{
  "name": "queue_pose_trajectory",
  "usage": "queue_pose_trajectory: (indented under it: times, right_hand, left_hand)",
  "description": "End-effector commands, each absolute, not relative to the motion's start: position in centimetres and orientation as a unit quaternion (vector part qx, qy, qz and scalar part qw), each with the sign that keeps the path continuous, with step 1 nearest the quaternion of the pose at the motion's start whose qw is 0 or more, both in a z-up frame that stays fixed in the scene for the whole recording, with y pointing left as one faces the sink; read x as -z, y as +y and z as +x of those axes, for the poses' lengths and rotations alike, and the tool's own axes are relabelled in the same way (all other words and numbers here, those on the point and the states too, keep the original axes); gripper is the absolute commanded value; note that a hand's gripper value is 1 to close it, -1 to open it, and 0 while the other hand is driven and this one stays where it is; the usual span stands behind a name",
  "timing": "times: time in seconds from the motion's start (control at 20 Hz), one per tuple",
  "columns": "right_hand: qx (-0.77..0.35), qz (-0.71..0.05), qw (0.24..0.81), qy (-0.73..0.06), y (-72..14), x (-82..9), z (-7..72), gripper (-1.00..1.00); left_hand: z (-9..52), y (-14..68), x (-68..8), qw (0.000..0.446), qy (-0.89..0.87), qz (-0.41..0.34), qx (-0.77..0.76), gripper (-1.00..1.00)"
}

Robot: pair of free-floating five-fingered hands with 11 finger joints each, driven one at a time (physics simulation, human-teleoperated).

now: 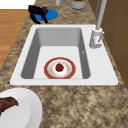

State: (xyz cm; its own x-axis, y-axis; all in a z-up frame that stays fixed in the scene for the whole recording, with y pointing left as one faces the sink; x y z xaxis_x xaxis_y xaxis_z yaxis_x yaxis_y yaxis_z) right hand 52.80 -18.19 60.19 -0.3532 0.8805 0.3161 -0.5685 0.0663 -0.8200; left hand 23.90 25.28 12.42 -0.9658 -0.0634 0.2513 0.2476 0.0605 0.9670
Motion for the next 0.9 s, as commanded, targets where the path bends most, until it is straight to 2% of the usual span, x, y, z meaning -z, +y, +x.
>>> queue_pose_trajectory:
  times: [0.0, 0.1, 0.25, 0.85]
  right_hand:
    - [-0.656, -0.167, 0.564, -0.472, -18.2, -58.3, 52.4, -1.00]
    - [-0.673, -0.142, 0.560, -0.462, -18.3, -59.5, 52.7, -1.00]
    - [-0.680, -0.190, 0.525, -0.475, -18.7, -62.2, 53.1, -1.00]
    - [-0.667, -0.239, 0.523, -0.473, -20.9, -68.4, 49.9, -1.00]
  left_hand:
    - [23.9, 25.3, -12.4, 0.114, -0.719, -0.064, 0.682, 0.00]
    - [23.9, 25.3, -12.4, 0.114, -0.719, -0.064, 0.682, 0.00]
    - [23.9, 25.3, -12.4, 0.114, -0.719, -0.064, 0.682, 0.00]
    - [23.9, 25.3, -12.4, 0.114, -0.719, -0.064, 0.682, 0.00]
